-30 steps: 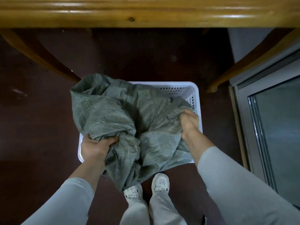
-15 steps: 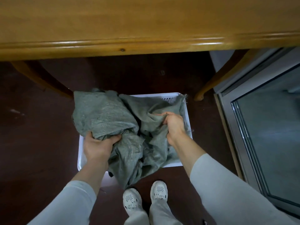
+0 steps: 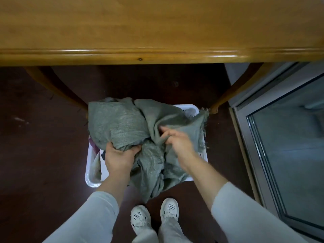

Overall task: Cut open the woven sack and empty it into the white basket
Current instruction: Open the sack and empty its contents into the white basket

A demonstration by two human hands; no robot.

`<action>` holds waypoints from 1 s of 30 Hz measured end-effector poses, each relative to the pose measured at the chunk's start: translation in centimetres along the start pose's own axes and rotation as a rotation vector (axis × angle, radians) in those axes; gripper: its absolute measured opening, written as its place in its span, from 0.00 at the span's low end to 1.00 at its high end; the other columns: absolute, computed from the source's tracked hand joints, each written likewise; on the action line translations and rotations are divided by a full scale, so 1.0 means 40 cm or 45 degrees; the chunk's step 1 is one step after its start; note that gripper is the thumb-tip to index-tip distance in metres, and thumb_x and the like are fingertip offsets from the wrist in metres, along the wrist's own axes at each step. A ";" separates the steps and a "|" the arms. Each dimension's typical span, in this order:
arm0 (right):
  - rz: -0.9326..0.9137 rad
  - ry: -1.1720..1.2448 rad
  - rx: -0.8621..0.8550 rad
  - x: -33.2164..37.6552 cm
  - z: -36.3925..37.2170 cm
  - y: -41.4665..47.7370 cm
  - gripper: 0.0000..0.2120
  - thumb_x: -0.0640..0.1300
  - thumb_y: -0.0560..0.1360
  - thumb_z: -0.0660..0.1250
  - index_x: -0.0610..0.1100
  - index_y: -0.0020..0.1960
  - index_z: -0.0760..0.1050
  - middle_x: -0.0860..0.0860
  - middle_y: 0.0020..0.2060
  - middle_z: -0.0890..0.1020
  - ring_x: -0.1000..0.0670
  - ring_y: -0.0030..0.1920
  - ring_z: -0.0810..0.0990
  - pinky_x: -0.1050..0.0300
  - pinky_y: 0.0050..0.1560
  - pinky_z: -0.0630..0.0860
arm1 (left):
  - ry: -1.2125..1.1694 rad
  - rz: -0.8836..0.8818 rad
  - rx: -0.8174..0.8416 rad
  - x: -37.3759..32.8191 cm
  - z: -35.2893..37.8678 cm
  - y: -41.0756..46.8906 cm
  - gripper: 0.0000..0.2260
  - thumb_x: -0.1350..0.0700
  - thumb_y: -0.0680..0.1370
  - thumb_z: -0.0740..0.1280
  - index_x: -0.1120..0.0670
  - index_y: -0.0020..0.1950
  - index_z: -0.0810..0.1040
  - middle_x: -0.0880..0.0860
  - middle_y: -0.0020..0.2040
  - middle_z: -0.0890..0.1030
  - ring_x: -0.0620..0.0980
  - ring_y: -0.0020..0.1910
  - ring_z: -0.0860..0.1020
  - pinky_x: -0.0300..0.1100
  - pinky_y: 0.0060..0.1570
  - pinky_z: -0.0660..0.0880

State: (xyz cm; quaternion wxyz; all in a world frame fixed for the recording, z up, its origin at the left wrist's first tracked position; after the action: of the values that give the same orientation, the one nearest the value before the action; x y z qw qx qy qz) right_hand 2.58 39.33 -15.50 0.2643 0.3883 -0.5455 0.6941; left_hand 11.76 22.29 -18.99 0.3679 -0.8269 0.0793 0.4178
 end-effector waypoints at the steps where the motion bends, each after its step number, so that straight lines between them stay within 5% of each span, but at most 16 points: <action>1: 0.004 -0.145 0.074 -0.033 0.024 -0.001 0.19 0.25 0.71 0.55 0.45 0.32 0.73 0.45 0.65 0.74 0.46 0.69 0.68 0.70 0.57 0.67 | 0.012 -0.025 0.038 0.009 0.009 -0.006 0.32 0.56 0.59 0.79 0.52 0.60 0.72 0.52 0.51 0.78 0.57 0.53 0.78 0.54 0.60 0.75; 4: -0.034 -0.345 0.263 -0.101 0.088 -0.003 0.19 0.26 0.70 0.59 0.48 0.32 0.74 0.47 0.66 0.72 0.51 0.69 0.68 0.72 0.57 0.63 | -0.216 -0.254 0.309 0.054 0.041 -0.004 0.35 0.52 0.63 0.76 0.52 0.67 0.68 0.55 0.56 0.78 0.58 0.54 0.78 0.54 0.56 0.76; 7: -0.014 -0.307 0.385 -0.150 0.119 -0.028 0.16 0.25 0.65 0.61 0.44 0.30 0.74 0.48 0.56 0.77 0.55 0.58 0.75 0.75 0.55 0.66 | -0.277 -0.459 0.616 0.092 0.060 0.000 0.49 0.40 0.57 0.79 0.45 0.73 0.60 0.52 0.63 0.77 0.55 0.58 0.78 0.53 0.57 0.76; 10: 0.086 -0.341 0.525 -0.208 0.142 -0.062 0.12 0.28 0.63 0.62 0.41 0.30 0.80 0.45 0.46 0.81 0.54 0.51 0.77 0.66 0.56 0.69 | -0.012 -0.464 0.540 0.119 0.039 0.001 0.56 0.47 0.59 0.81 0.46 0.75 0.47 0.52 0.61 0.71 0.54 0.57 0.74 0.51 0.59 0.73; 13: 0.265 -0.480 0.695 -0.240 0.151 -0.071 0.14 0.29 0.63 0.61 0.36 0.42 0.83 0.42 0.63 0.77 0.52 0.67 0.71 0.65 0.64 0.63 | 0.010 -0.454 0.369 0.162 0.014 0.019 0.40 0.58 0.60 0.80 0.56 0.68 0.66 0.55 0.53 0.79 0.54 0.46 0.79 0.49 0.52 0.77; 15: 0.405 -0.558 0.817 -0.248 0.148 -0.048 0.18 0.35 0.62 0.61 0.33 0.49 0.82 0.45 0.63 0.79 0.54 0.65 0.73 0.61 0.67 0.66 | 0.058 -0.381 0.299 0.186 -0.007 0.032 0.25 0.62 0.60 0.78 0.58 0.55 0.76 0.57 0.47 0.82 0.52 0.39 0.79 0.46 0.47 0.77; 17: 0.508 -0.586 0.679 -0.221 0.124 0.022 0.12 0.40 0.68 0.65 0.32 0.44 0.82 0.46 0.45 0.87 0.53 0.48 0.84 0.62 0.53 0.78 | 0.058 -0.285 0.329 0.204 -0.006 0.044 0.29 0.59 0.54 0.79 0.57 0.54 0.78 0.57 0.48 0.83 0.54 0.41 0.81 0.50 0.49 0.79; 19: 0.359 -0.597 0.247 -0.168 0.068 0.150 0.15 0.45 0.76 0.61 0.37 0.36 0.79 0.47 0.29 0.84 0.51 0.30 0.81 0.61 0.37 0.75 | 0.192 -0.151 0.372 0.218 -0.003 0.054 0.40 0.50 0.47 0.78 0.54 0.58 0.76 0.57 0.53 0.82 0.56 0.50 0.81 0.54 0.56 0.78; 21: 0.089 -0.863 -0.199 -0.100 0.017 0.272 0.11 0.51 0.74 0.64 0.44 0.40 0.76 0.47 0.39 0.81 0.48 0.40 0.79 0.57 0.46 0.74 | 0.339 -0.012 0.477 0.230 0.008 0.058 0.47 0.46 0.48 0.77 0.54 0.66 0.71 0.53 0.57 0.79 0.53 0.57 0.78 0.47 0.62 0.73; 22: 0.072 -0.980 -0.251 -0.094 0.026 0.315 0.15 0.56 0.71 0.68 0.45 0.49 0.75 0.46 0.49 0.80 0.47 0.51 0.79 0.55 0.55 0.74 | 0.375 0.030 0.533 0.234 0.015 0.055 0.48 0.48 0.51 0.78 0.55 0.69 0.68 0.50 0.58 0.77 0.51 0.59 0.76 0.42 0.62 0.71; 25: 0.287 -1.046 -0.114 -0.165 0.104 0.426 0.58 0.72 0.51 0.73 0.48 0.73 0.58 0.44 0.72 0.63 0.42 0.72 0.64 0.45 0.71 0.65 | 0.543 0.178 0.651 0.262 0.032 0.054 0.49 0.44 0.56 0.73 0.49 0.74 0.59 0.48 0.63 0.75 0.51 0.65 0.73 0.38 0.62 0.68; 28: 0.424 -1.204 -0.070 -0.224 0.158 0.480 0.69 0.65 0.53 0.78 0.49 0.76 0.34 0.41 0.76 0.40 0.38 0.76 0.42 0.41 0.74 0.52 | 0.706 0.269 0.755 0.297 0.053 0.056 0.43 0.47 0.65 0.72 0.46 0.75 0.55 0.49 0.69 0.73 0.51 0.68 0.72 0.39 0.64 0.69; 30: 0.451 -1.386 -0.064 -0.255 0.171 0.490 0.67 0.53 0.61 0.79 0.46 0.74 0.28 0.42 0.77 0.42 0.36 0.76 0.46 0.40 0.73 0.55 | 0.783 0.355 0.810 0.299 0.068 0.048 0.40 0.47 0.68 0.70 0.44 0.75 0.54 0.49 0.70 0.71 0.50 0.68 0.71 0.41 0.66 0.69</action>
State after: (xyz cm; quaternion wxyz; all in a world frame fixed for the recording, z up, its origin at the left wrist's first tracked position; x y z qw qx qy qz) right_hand -5.48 28.11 -34.06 -0.1661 0.5860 -0.6760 0.4147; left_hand 16.85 24.85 -30.03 0.5031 -0.7399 0.4195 0.1533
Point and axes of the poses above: each hand's wrist, its own y-axis towards the middle knuckle, its own z-axis out of the palm, x = y × z, the point moved 8 cm from there along y, towards the middle knuckle
